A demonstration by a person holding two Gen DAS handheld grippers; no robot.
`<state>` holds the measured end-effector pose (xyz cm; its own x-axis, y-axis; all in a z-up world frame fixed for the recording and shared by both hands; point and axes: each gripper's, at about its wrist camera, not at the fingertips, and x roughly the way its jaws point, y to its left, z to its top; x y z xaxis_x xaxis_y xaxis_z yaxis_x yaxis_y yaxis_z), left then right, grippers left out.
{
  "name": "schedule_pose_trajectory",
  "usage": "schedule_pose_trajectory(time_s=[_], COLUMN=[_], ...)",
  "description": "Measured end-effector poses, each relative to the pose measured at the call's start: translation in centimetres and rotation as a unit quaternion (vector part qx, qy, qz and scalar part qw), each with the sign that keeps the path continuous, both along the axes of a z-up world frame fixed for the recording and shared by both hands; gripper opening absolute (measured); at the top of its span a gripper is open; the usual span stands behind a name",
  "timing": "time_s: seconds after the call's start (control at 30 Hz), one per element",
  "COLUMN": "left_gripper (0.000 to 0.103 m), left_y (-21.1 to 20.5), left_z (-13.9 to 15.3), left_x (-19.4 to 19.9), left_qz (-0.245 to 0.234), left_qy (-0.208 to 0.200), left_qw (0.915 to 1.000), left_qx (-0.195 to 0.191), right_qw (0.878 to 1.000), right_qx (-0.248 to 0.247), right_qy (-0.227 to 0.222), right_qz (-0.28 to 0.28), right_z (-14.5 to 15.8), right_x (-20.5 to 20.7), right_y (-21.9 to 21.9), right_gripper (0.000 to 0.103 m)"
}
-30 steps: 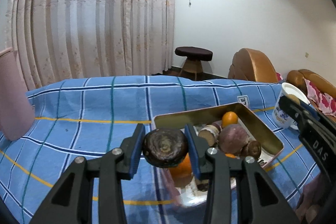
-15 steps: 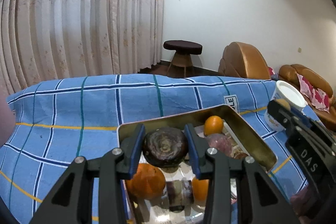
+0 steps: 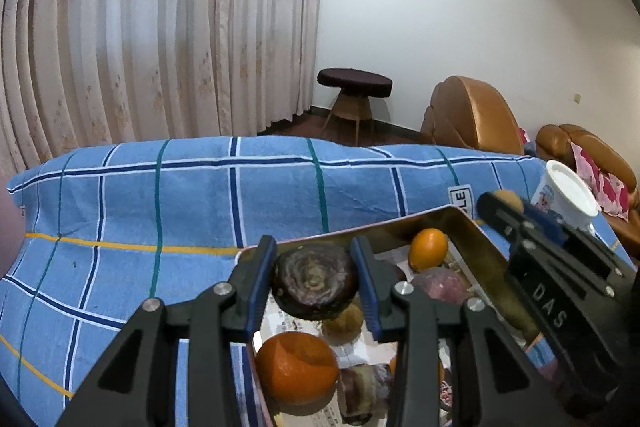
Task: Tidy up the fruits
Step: 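Lower both fruits into the box and open both grippers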
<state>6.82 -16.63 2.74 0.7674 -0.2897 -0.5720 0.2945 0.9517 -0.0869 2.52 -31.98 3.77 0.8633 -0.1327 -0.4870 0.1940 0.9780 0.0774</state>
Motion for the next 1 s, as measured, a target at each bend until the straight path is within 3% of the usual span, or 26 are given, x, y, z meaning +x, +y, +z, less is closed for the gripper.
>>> schedule_pose_trajectory(time_s=[0.2, 0.47, 0.7, 0.9, 0.97, 1.0], left_gripper=[0.04, 0.04, 0.04, 0.042, 0.052, 0.064], left_y=[-0.5, -1.0, -1.2, -0.8, -0.9, -1.0], left_z=[-1.2, -1.2, -1.3, -1.4, -1.3, -1.3], left_x=[0.6, -0.1, -0.2, -0.1, -0.3, -0.4], left_qz=[0.002, -0.001, 0.002, 0.004, 0.004, 0.003], left_qy=[0.021, 0.007, 0.01, 0.019, 0.016, 0.015], left_qw=[0.9997, 0.999, 0.9982, 0.9983, 0.9982, 0.9981], left_qx=[0.015, 0.045, 0.059, 0.054, 0.058, 0.06], right_qw=[0.999, 0.996, 0.994, 0.985, 0.979, 0.974], right_qx=[0.005, 0.026, 0.026, 0.114, 0.158, 0.181], right_qy=[0.031, 0.067, 0.068, 0.075, 0.066, 0.058], right_qz=[0.022, 0.057, 0.079, 0.102, 0.114, 0.123], right_z=[-1.2, -2.6, -2.7, -3.0, -3.0, -3.0], right_x=[0.9, 1.4, 1.1, 0.8, 0.5, 0.2], right_y=[0.4, 0.6, 1.0, -0.7, -1.6, -1.9], right_gripper=[0.028, 0.029, 0.029, 0.036, 0.039, 0.047])
